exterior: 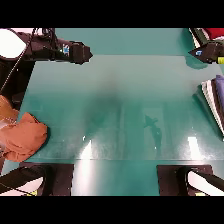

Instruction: Fold the shirts.

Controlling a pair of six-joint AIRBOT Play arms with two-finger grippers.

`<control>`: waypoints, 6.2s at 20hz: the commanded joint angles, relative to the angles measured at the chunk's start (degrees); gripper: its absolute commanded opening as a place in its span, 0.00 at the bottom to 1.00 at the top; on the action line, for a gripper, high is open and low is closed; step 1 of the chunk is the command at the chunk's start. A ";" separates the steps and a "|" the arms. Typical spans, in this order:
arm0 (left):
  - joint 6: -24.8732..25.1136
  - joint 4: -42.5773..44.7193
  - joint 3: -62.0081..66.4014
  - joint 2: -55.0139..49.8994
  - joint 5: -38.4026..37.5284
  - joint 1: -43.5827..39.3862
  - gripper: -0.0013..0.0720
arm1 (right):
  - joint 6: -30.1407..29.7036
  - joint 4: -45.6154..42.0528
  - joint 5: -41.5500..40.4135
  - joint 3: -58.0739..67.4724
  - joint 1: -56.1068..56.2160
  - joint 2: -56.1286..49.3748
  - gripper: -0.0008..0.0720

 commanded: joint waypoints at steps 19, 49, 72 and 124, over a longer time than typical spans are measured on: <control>-1.05 15.32 0.26 3.28 -25.16 7.45 0.82 | 0.04 0.13 2.25 0.02 0.07 0.00 0.03; -4.48 25.86 0.70 15.15 -34.38 12.22 0.05 | 0.04 0.63 -0.98 1.62 0.07 0.00 0.03; 2.12 11.54 15.04 -17.09 -14.64 -9.64 0.75 | 0.04 0.09 1.25 17.97 0.07 0.00 0.03; 3.45 7.91 30.34 -6.95 -17.40 6.69 0.05 | -3.34 -1.55 3.17 5.38 -2.75 10.64 0.03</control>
